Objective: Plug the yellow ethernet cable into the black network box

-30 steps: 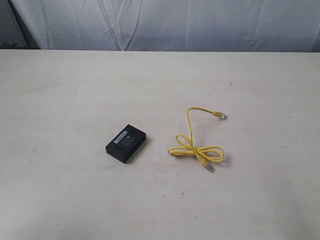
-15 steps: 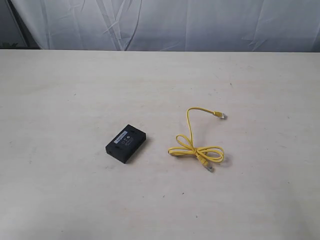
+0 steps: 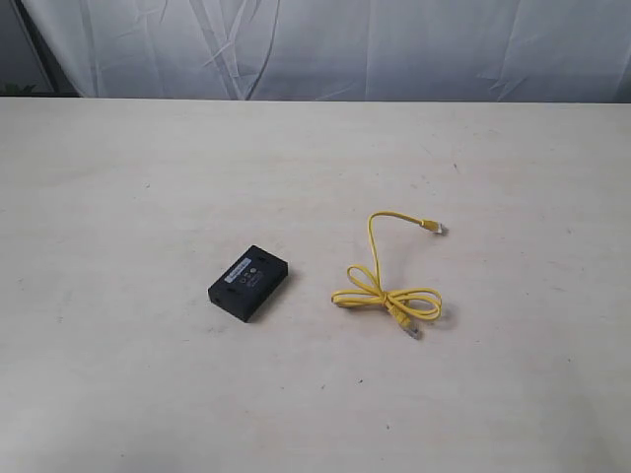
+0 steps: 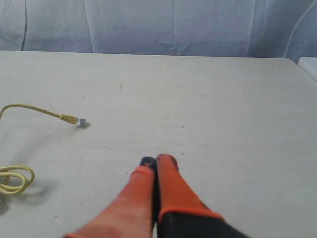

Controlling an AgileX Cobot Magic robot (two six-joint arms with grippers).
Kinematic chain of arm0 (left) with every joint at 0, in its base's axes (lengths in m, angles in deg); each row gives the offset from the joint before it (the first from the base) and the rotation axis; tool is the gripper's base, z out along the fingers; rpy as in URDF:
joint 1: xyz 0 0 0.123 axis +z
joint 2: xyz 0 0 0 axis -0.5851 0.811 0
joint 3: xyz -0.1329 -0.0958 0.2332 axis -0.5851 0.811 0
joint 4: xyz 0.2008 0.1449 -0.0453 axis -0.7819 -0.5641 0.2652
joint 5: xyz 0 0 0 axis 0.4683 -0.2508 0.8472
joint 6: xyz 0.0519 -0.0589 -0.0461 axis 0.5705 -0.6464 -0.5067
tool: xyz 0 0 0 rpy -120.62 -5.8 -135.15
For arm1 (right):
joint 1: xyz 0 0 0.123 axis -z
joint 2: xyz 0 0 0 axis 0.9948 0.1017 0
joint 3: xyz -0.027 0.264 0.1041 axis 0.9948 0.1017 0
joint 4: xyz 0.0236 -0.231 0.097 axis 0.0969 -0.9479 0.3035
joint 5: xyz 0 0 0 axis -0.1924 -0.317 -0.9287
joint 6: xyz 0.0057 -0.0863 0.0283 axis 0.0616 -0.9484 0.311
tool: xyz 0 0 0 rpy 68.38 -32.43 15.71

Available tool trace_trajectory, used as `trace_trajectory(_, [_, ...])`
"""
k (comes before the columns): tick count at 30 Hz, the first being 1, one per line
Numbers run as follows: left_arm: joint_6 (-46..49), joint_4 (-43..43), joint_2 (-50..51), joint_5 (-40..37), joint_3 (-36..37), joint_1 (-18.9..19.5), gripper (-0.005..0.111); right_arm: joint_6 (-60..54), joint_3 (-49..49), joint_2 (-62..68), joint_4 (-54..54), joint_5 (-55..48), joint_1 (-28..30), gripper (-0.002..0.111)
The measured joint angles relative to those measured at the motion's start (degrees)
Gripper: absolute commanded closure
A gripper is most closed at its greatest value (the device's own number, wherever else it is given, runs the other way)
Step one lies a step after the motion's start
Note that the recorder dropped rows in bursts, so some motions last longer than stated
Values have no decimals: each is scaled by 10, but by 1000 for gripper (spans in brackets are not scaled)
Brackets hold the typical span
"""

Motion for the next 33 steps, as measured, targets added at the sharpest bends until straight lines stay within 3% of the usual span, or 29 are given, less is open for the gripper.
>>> trace_trajectory(16, [0,0,0,0,0,0,107,0,0,0,0,23,0,108])
trace_trajectory(33, [0,0,0,0,0,0,107,0,0,0,0,308,0,108])
